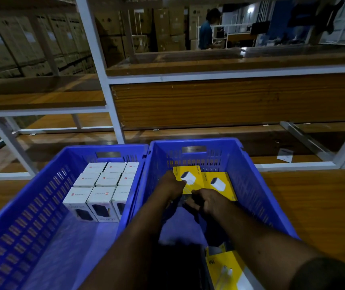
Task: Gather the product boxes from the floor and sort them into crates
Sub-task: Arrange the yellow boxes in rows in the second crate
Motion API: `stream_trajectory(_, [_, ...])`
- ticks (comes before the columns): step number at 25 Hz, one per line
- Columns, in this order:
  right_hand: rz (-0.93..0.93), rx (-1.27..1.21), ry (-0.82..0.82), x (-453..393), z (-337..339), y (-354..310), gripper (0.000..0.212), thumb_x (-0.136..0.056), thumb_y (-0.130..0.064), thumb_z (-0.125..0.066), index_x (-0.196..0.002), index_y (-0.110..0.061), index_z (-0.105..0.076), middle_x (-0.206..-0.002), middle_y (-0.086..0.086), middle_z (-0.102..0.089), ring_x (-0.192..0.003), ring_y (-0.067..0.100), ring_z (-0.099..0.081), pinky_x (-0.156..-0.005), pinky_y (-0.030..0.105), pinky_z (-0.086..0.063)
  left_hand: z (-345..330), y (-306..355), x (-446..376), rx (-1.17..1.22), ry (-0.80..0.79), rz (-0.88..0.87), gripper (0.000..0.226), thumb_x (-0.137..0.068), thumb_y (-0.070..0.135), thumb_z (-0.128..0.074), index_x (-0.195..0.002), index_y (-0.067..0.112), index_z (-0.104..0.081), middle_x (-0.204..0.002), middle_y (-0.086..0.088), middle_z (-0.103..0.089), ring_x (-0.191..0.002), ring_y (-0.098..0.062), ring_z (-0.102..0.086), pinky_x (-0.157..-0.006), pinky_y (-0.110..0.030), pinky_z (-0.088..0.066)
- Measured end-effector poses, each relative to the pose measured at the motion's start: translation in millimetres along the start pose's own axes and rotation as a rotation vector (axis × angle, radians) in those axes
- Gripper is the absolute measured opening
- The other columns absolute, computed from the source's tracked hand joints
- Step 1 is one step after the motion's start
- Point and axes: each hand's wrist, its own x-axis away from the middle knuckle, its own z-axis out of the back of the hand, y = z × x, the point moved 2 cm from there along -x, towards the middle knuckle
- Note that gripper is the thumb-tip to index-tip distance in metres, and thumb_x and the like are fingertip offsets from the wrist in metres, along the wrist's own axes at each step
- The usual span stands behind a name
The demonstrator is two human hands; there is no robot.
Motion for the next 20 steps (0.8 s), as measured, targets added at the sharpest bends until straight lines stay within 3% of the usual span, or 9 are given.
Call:
stream_trajectory(2, [-0.008, 0.013, -0.028, 4.3, 1.5, 0.2, 0.008, -0.100, -0.007, -0.049, -0.100, -0.004, -0.056, -0.087, 0.013, -0.056, -0.074, 0.025, -0.058, -0.079, 0.039, -0.058, 0.3, 2.5, 2.1, -0.023, 0.007, -0.003, 0.055, -0.097, 0.027, -0.059, -0.142, 0.003, -0.040, -0.139, -0.018, -0.052, -0.119, -0.034, -0.055, -0.088, -0.035, -0.046])
stream_trajectory(5, [0.011, 0.228, -0.063, 14.1, 8.4, -3.3, 0.016, -0.100, -0.021, -0.050, -0.095, -0.007, -0.054, -0.081, 0.012, -0.054, -0.068, 0.027, -0.056, -0.065, 0.038, -0.056, 0.1, 4.1, 3.6, -0.025, -0.004, -0.008, 0.057, -0.097, 0.025, -0.058, -0.144, 0.001, -0.038, -0.140, -0.019, -0.052, -0.120, -0.033, -0.056, -0.088, -0.035, -0.047])
stream_trajectory(7, [0.061, 0.544, -0.062, 26.0, 16.0, -13.6, 0.022, -0.098, -0.023, -0.053, -0.090, -0.003, -0.057, -0.077, 0.019, -0.057, -0.061, 0.031, -0.058, -0.061, 0.040, -0.053, -0.5, 3.7, 4.0, -0.024, -0.025, -0.017, 0.057, -0.095, 0.026, -0.060, -0.144, 0.003, -0.041, -0.141, -0.020, -0.052, -0.119, -0.035, -0.058, -0.090, -0.039, -0.050])
stream_trajectory(10, [0.233, 1.172, -0.026, 55.2, 30.2, -32.2, 0.034, -0.096, -0.030, -0.055, -0.097, 0.002, -0.065, -0.099, 0.022, -0.069, -0.083, 0.033, -0.068, -0.079, 0.042, -0.057, -2.6, 7.4, 9.0, -0.076, -0.073, -0.052, 0.054, -0.097, 0.025, -0.059, -0.145, 0.004, -0.044, -0.144, -0.019, -0.051, -0.124, -0.037, -0.056, -0.095, -0.039, -0.048])
stream_trajectory(14, [0.125, 1.383, -0.238, 97.3, 44.9, -28.9, 0.047, -0.094, -0.042, -0.058, -0.092, 0.004, -0.066, -0.090, 0.019, -0.071, -0.077, 0.028, -0.068, -0.081, 0.042, -0.060, -11.0, 16.8, 20.1, -0.219, -0.147, -0.143, 0.032, -0.097, 0.022, -0.056, -0.114, -0.003, -0.067, -0.126, -0.023, -0.063, -0.116, -0.035, -0.061, -0.092, -0.034, -0.049])
stream_trajectory(17, [0.278, 1.754, -0.381, 125.9, 48.3, -21.6, 0.055, -0.091, -0.055, -0.056, -0.084, -0.002, -0.068, -0.080, 0.008, -0.064, -0.072, 0.021, -0.058, -0.070, 0.033, -0.051, -25.3, 24.8, 38.1, -0.373, -0.227, -0.171, 0.031, -0.098, 0.024, -0.053, -0.116, 0.004, -0.069, -0.118, -0.013, -0.069, -0.111, -0.028, -0.064, -0.083, -0.027, -0.048])
stream_trajectory(20, [0.412, 1.919, -0.508, 142.9, 50.9, -11.3, 0.053, -0.091, -0.059, -0.052, -0.081, -0.010, -0.068, -0.079, 0.008, -0.064, -0.070, 0.017, -0.053, -0.067, 0.028, -0.041, -45.5, 27.3, 52.5, -0.489, -0.431, -0.243, 0.031, -0.099, 0.021, -0.055, -0.118, -0.001, -0.064, -0.121, -0.018, -0.066, -0.107, -0.032, -0.064, -0.086, -0.037, -0.051])
